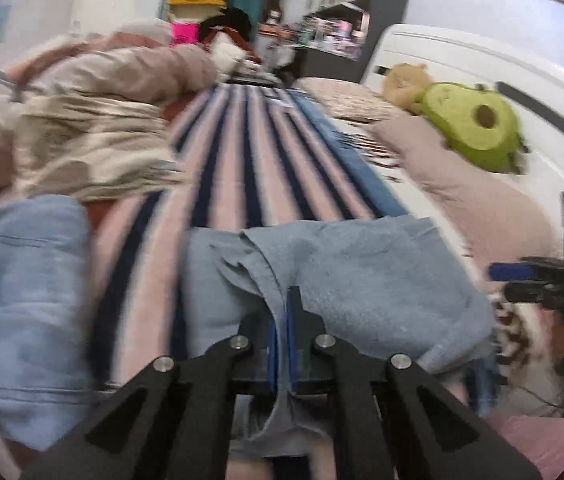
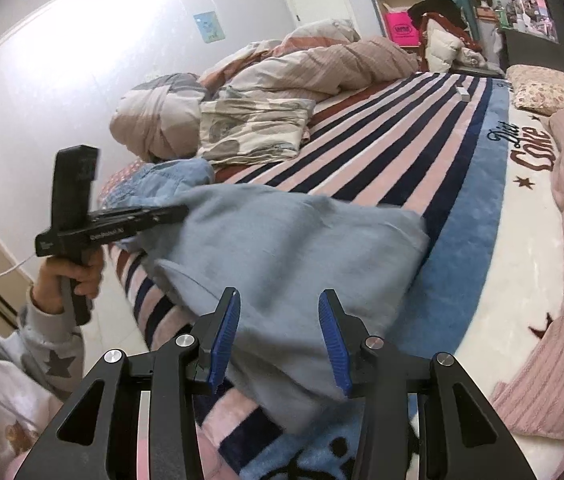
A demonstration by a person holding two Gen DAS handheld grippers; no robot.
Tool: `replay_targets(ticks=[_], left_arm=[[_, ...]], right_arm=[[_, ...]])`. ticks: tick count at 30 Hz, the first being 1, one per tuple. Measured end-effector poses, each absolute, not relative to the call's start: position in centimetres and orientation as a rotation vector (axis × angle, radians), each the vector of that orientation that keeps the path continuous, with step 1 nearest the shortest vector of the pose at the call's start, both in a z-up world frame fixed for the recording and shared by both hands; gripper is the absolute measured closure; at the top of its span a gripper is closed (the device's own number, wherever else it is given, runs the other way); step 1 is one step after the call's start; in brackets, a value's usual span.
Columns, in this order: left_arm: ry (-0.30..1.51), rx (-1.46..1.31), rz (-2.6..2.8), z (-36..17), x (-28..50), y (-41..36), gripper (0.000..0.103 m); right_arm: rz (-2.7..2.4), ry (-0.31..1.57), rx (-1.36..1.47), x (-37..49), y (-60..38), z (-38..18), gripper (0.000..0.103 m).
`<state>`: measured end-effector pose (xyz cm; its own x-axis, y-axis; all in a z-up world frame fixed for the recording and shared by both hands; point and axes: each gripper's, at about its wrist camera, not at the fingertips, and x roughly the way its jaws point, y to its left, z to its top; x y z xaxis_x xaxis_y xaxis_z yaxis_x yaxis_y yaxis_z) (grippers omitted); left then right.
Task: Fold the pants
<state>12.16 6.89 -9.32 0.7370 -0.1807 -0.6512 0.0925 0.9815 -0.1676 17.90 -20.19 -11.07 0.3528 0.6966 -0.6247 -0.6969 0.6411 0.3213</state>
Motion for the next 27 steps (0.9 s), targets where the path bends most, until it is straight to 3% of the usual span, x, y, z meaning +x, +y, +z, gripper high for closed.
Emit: replay_targets(ticks=[3,6,9,17,18,20,21,22,27], left_arm=[[0.780,-0.175,-0.151,-10.7,12.4,8.6,0.100],[0.806,-0.132,-0.146,-12.0,12.4,8.2,0.095],[0.808,-0.102,-0.106,-12.1,12.4,8.2,0.073],[0.644,-0.116,-0.243,-7.6,10.3,7.5,0.056],[0.646,-0.114,-0.269,-7.4,10.6,7.1,0.056],[0.667,-0.086,-0.318,-7.9,11.3,5.5,0.056],[0.682,-0.068,-0.331,-8.3,11.5,5.0,0.056],[0.704,-0.052,-0.349,-9.0,11.9,4.5,0.056],[0.804,-0.009,-0.355,-12.8,12.4,3.3,0.054]], right_arm=[[0.837,0.825,-0.044,18.5,-19.3,-11.7,0.057],[0.826,0.882,-0.045,19.1,-18.4,-13.3,0.056],[0.811,0.904,-0.077,18.9,-17.8,-14.0,0.049],[0.850,0.815,-0.118,18.2,-17.2,-11.3,0.048],[0.857,0.800,-0.119,18.4,-16.7,-11.0,0.049],[0.871,0.784,-0.140,19.0,-15.4,-11.0,0.064],[0.885,0.792,-0.158,19.2,-14.6,-11.4,0.083],[0.900,0.815,-0.177,19.4,-14.0,-11.9,0.091],[0.890,0.897,-0.266,18.2,-13.6,-14.7,0.094]])
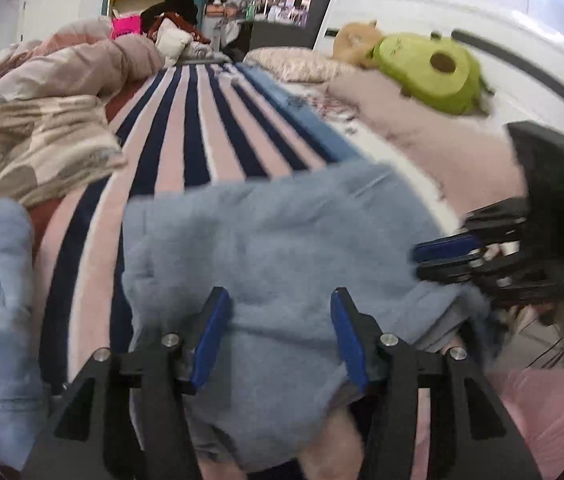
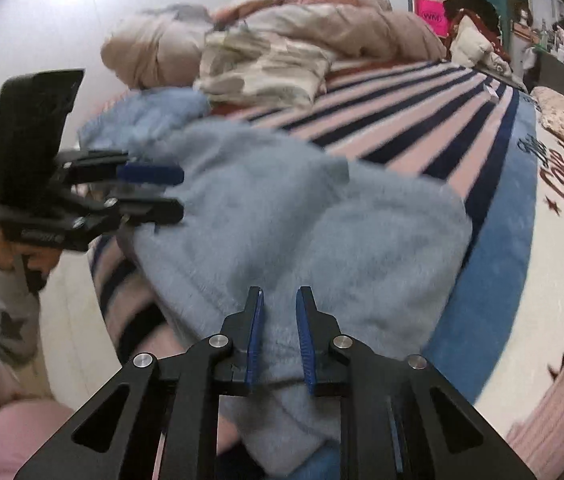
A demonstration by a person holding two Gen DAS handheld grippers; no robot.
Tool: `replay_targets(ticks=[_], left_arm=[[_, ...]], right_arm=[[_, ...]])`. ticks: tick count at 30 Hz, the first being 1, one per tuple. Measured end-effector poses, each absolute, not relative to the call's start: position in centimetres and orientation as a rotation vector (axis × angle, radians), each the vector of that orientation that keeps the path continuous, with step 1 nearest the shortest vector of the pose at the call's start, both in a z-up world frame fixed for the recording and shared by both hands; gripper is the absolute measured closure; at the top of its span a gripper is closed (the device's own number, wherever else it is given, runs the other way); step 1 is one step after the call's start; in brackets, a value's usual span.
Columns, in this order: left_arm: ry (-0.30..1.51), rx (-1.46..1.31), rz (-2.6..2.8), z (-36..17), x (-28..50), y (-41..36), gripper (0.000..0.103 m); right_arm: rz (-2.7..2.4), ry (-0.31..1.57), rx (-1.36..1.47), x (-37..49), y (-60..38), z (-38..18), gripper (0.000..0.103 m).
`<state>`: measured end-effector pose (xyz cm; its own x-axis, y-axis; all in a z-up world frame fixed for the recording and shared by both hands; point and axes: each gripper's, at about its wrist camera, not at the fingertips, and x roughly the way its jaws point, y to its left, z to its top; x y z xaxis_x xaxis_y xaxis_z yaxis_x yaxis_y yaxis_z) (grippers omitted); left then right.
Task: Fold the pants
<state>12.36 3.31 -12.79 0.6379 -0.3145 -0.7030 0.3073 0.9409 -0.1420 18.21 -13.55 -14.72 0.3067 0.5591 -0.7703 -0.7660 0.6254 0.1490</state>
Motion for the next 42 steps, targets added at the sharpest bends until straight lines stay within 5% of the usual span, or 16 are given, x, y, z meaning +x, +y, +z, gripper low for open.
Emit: replay_targets(ticks=[7,14,17,19,24,26,28,31,35,37,42], left_arm=[[0.812,-0.045,-0.339,-13.5,12.0,3.8,0.053],[0.739,-0.059,-0.239,-10.3,11.6,6.5,0.034],[0.718,-0.038,-0.261,-9.0,13.1,6.3,0.034],[0.724,0.025,-0.228,-8.7,14.8,5.7,0.034],[0.790,0.019,-0.191,-10.6,18.3,6.3,0.034],[0.795,0.000,-0.195,-11.4,18.5,6.6,0.041],[0.793,-0.046,-0.228,-11.9,18.4,6.9,0.084],[0.781,-0.054,-0.211,-12.4,17.8,7.2,0.095],[0.789,-0.075,-0.161,-12.8,17.7,8.2,0.092],[0.772,-0.044,-0.088,-12.6,17.7,8.4,0.074],[0.765,-0.076,-0.069,-11.7,16.8,10.1,0.065]], right_arm=[[0.863,0.913,-0.173,16.7,-15.9,-14.9,0.092],[0.857,0.890,-0.210,16.1,-15.4,-12.6,0.085],[0.836,0.812,-0.231,17.2,-14.6,-10.8,0.066],[0.805,0.788,-0.257,18.6,-13.9,-10.3,0.039],[0.662,0.811,-0.299,23.0,-13.8,-11.5,0.038],[0.588,0.831,-0.300,24.2,-14.4,-12.5,0.038],[0.589,0.860,-0.239,24.8,-15.4,-13.5,0.038],[0.615,0.902,-0.124,25.3,-16.9,-14.8,0.038],[0.630,0.919,-0.050,25.0,-18.3,-15.4,0.037],[0.628,0.939,-0.031,24.9,-18.5,-15.6,0.036],[0.628,0.969,-0.017,24.2,-19.1,-15.7,0.036]])
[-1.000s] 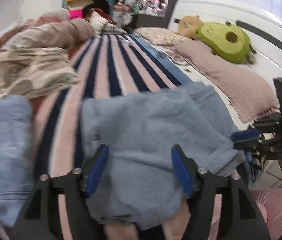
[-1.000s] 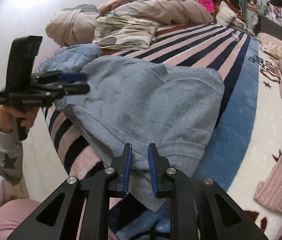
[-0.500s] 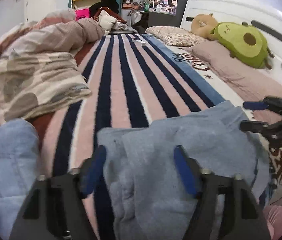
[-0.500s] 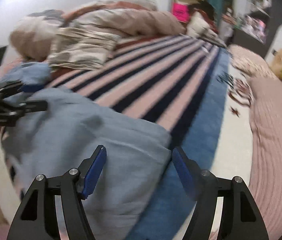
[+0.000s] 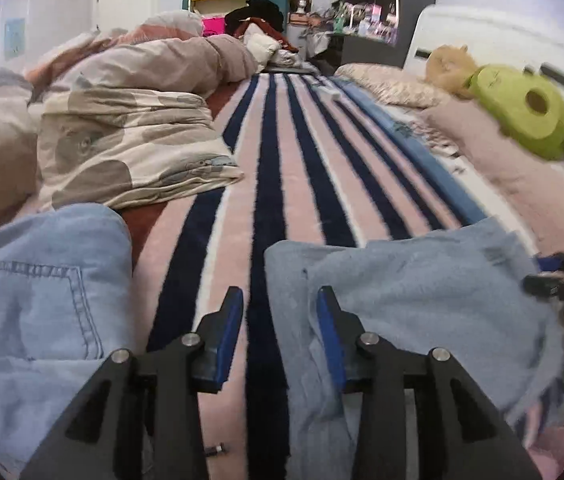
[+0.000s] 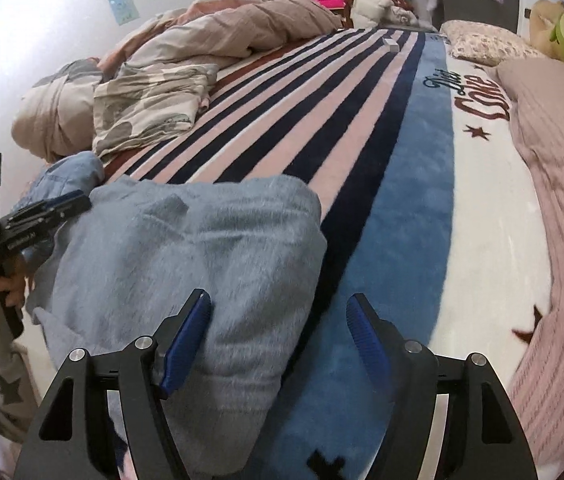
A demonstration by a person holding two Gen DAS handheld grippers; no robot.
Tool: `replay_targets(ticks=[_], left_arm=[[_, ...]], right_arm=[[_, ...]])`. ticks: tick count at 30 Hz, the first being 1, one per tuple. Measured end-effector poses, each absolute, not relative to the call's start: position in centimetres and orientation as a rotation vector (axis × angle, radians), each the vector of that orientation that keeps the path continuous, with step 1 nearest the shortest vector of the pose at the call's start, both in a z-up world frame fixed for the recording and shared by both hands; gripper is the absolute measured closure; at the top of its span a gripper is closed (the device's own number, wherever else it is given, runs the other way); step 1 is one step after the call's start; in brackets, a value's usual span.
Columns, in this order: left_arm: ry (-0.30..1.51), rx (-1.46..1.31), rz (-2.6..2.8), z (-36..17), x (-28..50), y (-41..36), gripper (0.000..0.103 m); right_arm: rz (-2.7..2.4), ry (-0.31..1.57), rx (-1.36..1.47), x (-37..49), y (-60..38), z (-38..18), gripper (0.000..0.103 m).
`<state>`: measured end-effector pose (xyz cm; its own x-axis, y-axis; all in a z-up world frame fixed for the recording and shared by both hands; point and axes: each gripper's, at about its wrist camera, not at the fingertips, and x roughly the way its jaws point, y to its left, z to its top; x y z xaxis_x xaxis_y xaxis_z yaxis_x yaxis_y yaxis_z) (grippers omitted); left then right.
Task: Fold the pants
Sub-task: 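Grasp the folded grey pants with both tools and lift them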
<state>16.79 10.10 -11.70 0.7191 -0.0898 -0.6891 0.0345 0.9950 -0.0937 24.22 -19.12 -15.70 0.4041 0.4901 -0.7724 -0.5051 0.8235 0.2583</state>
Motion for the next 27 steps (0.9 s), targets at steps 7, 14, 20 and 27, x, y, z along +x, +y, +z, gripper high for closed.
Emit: replay_targets(ticks=[7,14,20,27], left_arm=[[0.823,-0.231,-0.285,-11.9,15.1,10.4,0.026],[0.894,-0.243,-0.265,-14.9,15.5,9.9,0.027],[0.889,-0.270,-0.310,-15.2,15.4,9.0,0.058],[0.832,-0.214,-0.303,-13.1,14.5,8.7,0.077]], right_arm=[[0.680,1.006,-0.005,22.5,-18.6,-15.7,0.031],[0.720,1.051,0.020,21.7,-17.6,-16.5,0.031],[0.766,1.073,0.037,21.6,-17.3,-17.3,0.043],[0.733,1.001,0.022,20.6,-16.9,-15.3,0.072]])
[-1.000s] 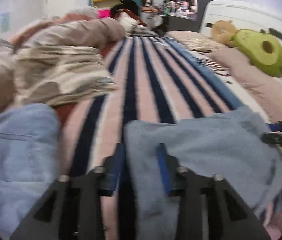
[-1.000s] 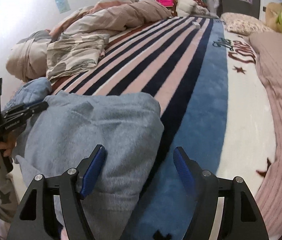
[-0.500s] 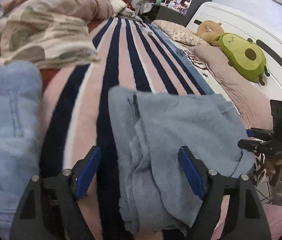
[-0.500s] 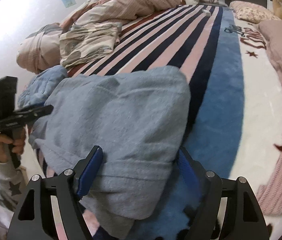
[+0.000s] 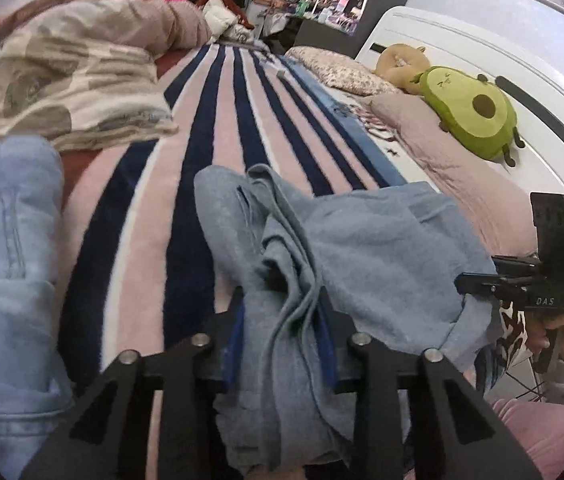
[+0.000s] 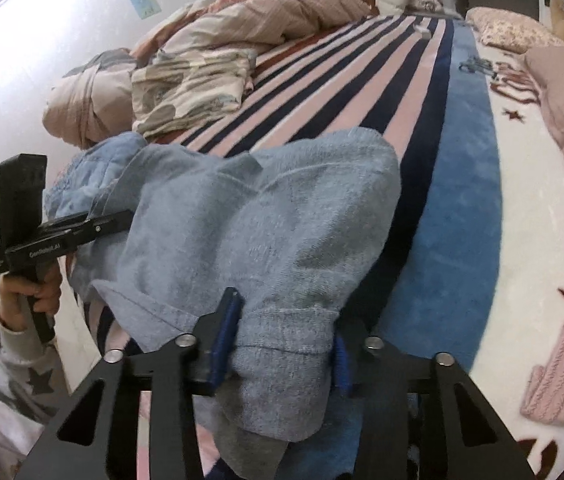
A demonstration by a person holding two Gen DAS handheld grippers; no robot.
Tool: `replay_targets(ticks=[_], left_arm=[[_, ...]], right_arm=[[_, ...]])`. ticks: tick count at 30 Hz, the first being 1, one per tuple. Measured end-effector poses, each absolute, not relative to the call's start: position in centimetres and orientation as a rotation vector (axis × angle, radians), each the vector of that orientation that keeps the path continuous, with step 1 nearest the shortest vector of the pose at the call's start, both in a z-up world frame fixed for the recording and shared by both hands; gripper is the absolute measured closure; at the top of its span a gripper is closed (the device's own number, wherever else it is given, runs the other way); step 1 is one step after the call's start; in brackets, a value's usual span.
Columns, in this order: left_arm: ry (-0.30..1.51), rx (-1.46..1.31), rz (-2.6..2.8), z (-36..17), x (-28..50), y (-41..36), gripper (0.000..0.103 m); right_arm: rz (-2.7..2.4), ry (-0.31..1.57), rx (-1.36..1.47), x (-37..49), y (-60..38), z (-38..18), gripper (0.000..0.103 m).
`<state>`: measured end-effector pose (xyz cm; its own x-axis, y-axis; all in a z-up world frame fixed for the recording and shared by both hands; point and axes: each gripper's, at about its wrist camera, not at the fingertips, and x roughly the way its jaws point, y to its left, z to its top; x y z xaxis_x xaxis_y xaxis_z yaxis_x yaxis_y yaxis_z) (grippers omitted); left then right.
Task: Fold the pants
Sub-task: 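Grasp the folded grey pants with both tools and lift them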
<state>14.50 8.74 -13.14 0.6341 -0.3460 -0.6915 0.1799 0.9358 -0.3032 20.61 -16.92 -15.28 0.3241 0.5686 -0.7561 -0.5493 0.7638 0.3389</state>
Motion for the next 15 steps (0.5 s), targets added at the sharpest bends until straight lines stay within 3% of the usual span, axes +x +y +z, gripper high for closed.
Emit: replay_targets(ticks=[6,15], left_arm=[[0.758,-0.197,-0.339,-10.3,12.8,8.8,0.080],[0.590,-0.171,-0.271,-3.9,8.5,14.1,0.082]], right_arm=[[0.743,0.929,0.045,19.3,-16.0,-11.8,0.078],[0.827,0.792,0.009,16.9,-9.9,-5.6,0.080]])
